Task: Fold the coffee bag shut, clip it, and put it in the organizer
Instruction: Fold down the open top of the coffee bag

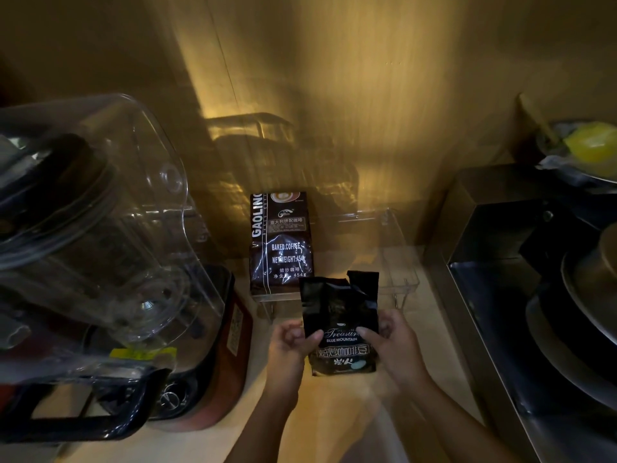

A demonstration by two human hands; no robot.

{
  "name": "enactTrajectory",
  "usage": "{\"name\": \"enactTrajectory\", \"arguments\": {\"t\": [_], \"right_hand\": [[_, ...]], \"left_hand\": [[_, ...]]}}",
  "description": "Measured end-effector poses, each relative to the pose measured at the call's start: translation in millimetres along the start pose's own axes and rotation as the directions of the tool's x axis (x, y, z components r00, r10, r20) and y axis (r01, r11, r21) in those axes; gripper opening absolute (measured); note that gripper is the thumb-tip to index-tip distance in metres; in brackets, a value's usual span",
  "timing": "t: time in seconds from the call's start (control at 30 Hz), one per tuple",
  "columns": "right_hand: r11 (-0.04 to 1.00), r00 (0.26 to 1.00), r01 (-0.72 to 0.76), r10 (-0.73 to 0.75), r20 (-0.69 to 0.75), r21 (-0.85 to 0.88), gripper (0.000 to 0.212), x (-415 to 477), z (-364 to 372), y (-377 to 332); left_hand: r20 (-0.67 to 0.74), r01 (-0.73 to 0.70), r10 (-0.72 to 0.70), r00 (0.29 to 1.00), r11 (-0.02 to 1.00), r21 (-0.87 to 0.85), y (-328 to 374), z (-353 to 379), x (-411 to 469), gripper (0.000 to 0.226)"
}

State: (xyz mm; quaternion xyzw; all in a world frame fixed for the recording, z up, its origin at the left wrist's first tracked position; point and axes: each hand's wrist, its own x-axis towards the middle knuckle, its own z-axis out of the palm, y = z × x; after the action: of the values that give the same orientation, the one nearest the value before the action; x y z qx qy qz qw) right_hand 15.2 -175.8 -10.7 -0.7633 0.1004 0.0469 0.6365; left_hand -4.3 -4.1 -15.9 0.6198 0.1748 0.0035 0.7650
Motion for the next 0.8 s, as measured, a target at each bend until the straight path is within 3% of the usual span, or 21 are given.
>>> {"name": "enactTrajectory", "arguments": {"t": [0.1, 0.27, 0.37, 0.5, 0.67, 0.8], "right_hand": [[0.992, 0.993, -0.029, 0.015, 0.115, 0.122, 0.054, 0.9, 1.6, -3.3], [0.989, 0.974, -0.054, 0.022, 0.224, 0.137, 0.04, 3.4, 0.3, -3.4], [0.99, 0.979, -0.047, 0.018, 0.205, 0.135, 0.035, 2.8, 0.2, -1.0], [0.999, 0.986, 0.048, -0.043, 0.164, -0.022, 0.043, 6.6, -0.8, 2.6], [0.993, 0.978, -0.036, 0.013, 0.206, 0.109, 0.068, 7.6, 3.6, 9.2], [0.987, 0.98, -0.049, 0.018, 0.197, 0.153, 0.066, 7.2, 7.4, 10.7]], "left_hand": [[0.087, 0.001, -0.008, 0.996, 0.997, 0.078, 2.6, -1.8, 3.1, 0.054], [0.178, -0.001, -0.042, 0.983, 0.972, 0.236, 0.2, -3.1, 3.6, 0.039], [0.091, 0.022, -0.058, 0.994, 0.935, 0.355, -4.9, -3.1, 5.3, 0.041], [0.19, 0.057, -0.106, 0.976, 0.967, 0.247, -3.9, 0.1, 6.3, 0.045], [0.233, 0.04, -0.092, 0.968, 0.975, 0.218, -3.1, 8.5, 2.5, 0.04], [0.183, 0.038, -0.073, 0.98, 0.982, 0.186, -1.5, 12.0, 0.4, 0.038]]}}
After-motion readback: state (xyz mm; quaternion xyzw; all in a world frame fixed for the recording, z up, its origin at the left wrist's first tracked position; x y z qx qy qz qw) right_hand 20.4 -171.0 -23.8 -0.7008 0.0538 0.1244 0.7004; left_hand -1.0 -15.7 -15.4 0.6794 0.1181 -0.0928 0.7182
